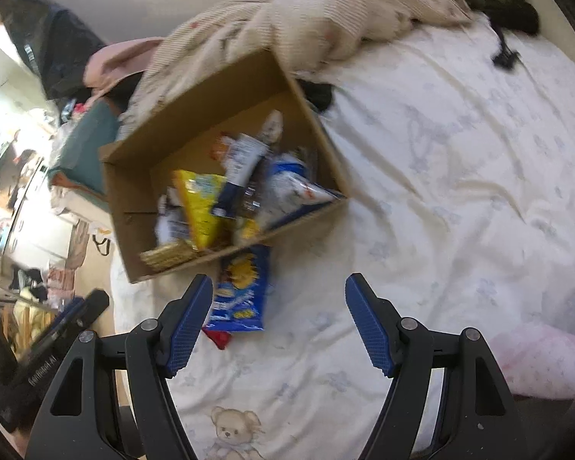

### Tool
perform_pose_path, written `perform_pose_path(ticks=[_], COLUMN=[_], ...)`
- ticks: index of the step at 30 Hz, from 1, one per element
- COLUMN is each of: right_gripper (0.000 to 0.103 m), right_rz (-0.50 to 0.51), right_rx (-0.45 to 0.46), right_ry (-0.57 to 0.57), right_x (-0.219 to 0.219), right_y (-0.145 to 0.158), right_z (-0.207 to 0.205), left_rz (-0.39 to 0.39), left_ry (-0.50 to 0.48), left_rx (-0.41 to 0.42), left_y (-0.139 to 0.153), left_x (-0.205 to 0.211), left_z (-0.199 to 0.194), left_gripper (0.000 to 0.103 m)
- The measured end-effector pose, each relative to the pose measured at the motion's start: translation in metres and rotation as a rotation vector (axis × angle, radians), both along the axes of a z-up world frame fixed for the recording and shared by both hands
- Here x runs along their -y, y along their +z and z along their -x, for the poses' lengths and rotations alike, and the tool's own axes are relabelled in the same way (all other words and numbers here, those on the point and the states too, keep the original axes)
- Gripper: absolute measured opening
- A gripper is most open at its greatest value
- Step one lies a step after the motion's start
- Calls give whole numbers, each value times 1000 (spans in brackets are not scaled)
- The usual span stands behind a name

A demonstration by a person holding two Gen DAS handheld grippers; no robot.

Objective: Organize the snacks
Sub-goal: 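Withdraw both tools from the box toward the last two snacks, then grasp the red-white bar with the left tool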

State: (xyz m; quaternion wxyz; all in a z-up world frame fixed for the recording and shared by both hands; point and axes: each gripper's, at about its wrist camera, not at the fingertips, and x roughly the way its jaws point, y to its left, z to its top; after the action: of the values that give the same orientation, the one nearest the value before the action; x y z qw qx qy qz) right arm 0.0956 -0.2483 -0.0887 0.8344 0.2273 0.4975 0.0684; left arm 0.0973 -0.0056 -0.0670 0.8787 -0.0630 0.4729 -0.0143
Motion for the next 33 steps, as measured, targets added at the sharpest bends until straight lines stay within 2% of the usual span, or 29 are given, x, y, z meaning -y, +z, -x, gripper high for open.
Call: perform_pose_path(ticks=[2,5,9,12,14,16,17,19,20,22,23,26,29,33], right_gripper=[75,75,75,75,75,75,75,75,75,75,75,75,75,75], right_rz=[-45,-23,-47,-75,-49,-46,-55,-69,-65,-37,-20,-42,-56,-75], right_rx=[-23,-18,-32,-52,-54,-47,-47,-51,-55,-68,-75,-86,-96,-116], right_ry=[-24,-51,-83,-111,-132,-146,-151,-157,-157,-151,-147,-144,-144,-137], right_x=[10,19,35,47,52,56,57,60,59,56,54,52,48,45], right_y=[-6,-7,-12,-18,-17,-16,-15,-16,-17,-18,-19,-21,-22,-27], right_z=[1,3,5,6,7,7,6,5,4,2,1,-3,-5,-6], left_rz=[-21,-88,-145,-144,-121,-76,-86,-132,-120,-37,-22,-21,16,20], left_ry=[-17,-46,-146,-195,-213,-204,-198,-183,-191,-195,-186,-169,-155,-147], left_rx=[-39,-80,-123,-165,-213,-252,-250,-216,-215,-259,-265,-268,-279,-243], left_y=[-14,-36,-67,-84,-98,-109,-111,-110,-109,-110,-109,-105,-96,-72], left_x=[12,36,73,89,96,95,94,91,89,80,75,66,56,41], left_z=[-2,-4,-9,-13,-16,-20,-21,-20,-20,-21,-20,-11,-1,12], left_gripper=[83,83,83,83,82,67,54,22,0,0,0,0,0,0])
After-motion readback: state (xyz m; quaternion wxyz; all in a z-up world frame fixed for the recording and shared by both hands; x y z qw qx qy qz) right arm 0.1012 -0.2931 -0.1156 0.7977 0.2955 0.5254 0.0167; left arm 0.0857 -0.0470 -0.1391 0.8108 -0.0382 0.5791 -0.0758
